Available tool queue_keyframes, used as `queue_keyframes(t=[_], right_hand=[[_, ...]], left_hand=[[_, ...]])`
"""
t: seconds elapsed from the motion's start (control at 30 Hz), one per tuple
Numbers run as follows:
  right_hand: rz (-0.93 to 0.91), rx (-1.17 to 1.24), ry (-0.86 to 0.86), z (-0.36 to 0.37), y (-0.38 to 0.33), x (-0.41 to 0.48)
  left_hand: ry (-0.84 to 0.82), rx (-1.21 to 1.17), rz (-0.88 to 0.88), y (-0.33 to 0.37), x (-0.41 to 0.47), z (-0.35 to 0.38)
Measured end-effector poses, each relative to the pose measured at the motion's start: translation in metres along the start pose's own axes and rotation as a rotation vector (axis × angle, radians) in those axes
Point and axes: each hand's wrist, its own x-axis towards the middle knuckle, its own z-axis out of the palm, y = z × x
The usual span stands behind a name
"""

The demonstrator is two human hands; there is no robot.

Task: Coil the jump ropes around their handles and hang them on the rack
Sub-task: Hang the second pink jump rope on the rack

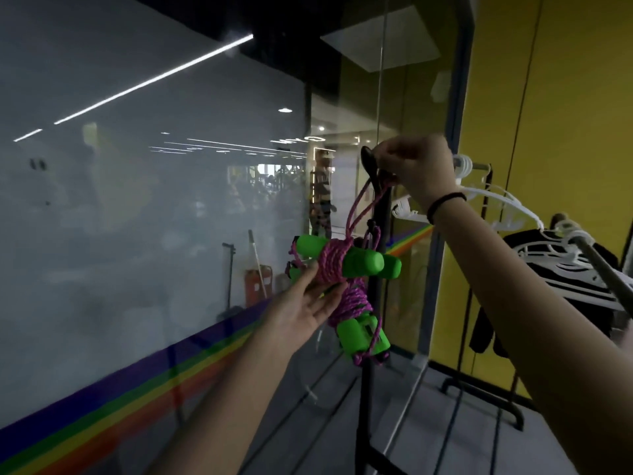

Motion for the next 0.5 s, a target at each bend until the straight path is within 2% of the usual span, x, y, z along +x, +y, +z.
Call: queue_keyframes(t=[0.17, 0.3, 0.4, 0.5], right_hand=[[-0.063, -0.079, 0.087, 0.005, 0.004, -0.017], [-0.03, -0.085, 0.118, 0.009, 0.006, -0.022], [-0.011, -0.143, 0.109, 0.012, 0.007, -0.027], [0.034, -0.095, 0.065, 0.008, 0.004, -0.036]], left_hand=[[0.048, -0.075, -0.04, -0.009, -0.007, -0.003], [0.071, -0.107, -0.069, -0.013, -0.02, -0.009], [0.069, -0.136, -0.097, -0.017, -0.031, -0.015], [0.049, -0.134, -0.117, -0.02, -0.044, -0.016]])
